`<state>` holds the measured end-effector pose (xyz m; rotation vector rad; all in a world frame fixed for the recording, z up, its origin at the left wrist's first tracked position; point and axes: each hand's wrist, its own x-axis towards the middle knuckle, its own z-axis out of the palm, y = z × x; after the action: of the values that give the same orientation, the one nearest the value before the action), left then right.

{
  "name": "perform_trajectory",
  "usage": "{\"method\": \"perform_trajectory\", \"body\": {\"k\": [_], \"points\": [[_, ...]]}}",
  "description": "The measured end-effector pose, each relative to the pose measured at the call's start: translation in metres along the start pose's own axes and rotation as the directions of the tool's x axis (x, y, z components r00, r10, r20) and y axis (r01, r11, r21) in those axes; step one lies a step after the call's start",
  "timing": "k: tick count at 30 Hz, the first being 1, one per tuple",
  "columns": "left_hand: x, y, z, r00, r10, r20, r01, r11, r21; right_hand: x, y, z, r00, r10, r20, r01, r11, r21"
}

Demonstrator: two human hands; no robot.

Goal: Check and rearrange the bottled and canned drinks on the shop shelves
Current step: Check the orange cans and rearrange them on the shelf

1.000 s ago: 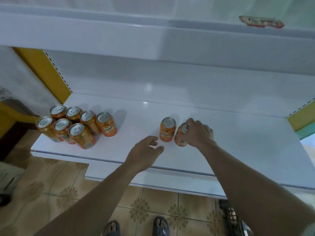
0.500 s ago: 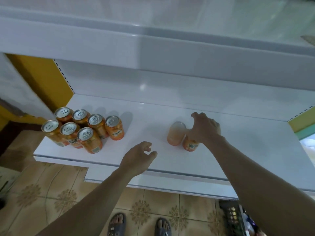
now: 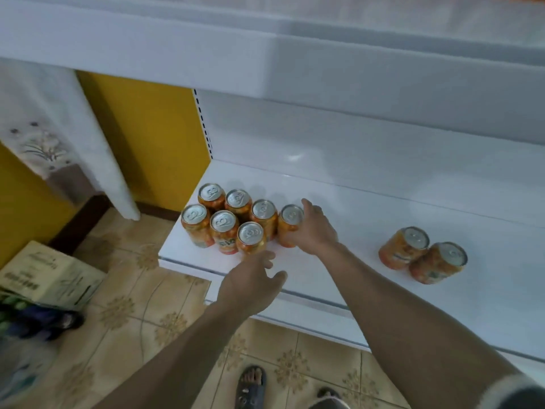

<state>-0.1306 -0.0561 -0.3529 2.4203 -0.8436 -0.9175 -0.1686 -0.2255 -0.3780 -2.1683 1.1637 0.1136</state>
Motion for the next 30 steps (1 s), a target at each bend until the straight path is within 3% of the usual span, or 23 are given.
{"method": "perform_trajectory", "body": {"k": [7,13,18,22,30], "points": [[0.005,-0.032,-0.016,0.994,0.106,0.019,-0.107,0.992,0.06,-0.003,0.0,0.025,0.99,0.058,-0.127,-0.028,0.973,0.227],[0.015,-0.023,-0.017,0.963,0.243,0.116,-0.231,0.967,-0.106,-0.063,0.011,0.001,0.957,0.078,-0.278,0.035,0.925,0.379],[0.01,0.012,-0.013,0.916,0.4,0.022,-0.382,0.888,-0.255,-0.128,0.013,-0.048,0.924,-0.004,-0.382,0.145,0.929,0.341],[0.0,0.039,-0.005,0.817,0.572,-0.066,-0.553,0.746,-0.371,-0.171,0.006,-0.079,0.874,-0.088,-0.478,0.273,0.903,0.333],[-0.033,0.08,0.007,0.633,0.719,-0.287,-0.749,0.474,-0.462,-0.227,0.014,-0.114,0.617,-0.406,-0.675,0.519,0.854,-0.039]]}}
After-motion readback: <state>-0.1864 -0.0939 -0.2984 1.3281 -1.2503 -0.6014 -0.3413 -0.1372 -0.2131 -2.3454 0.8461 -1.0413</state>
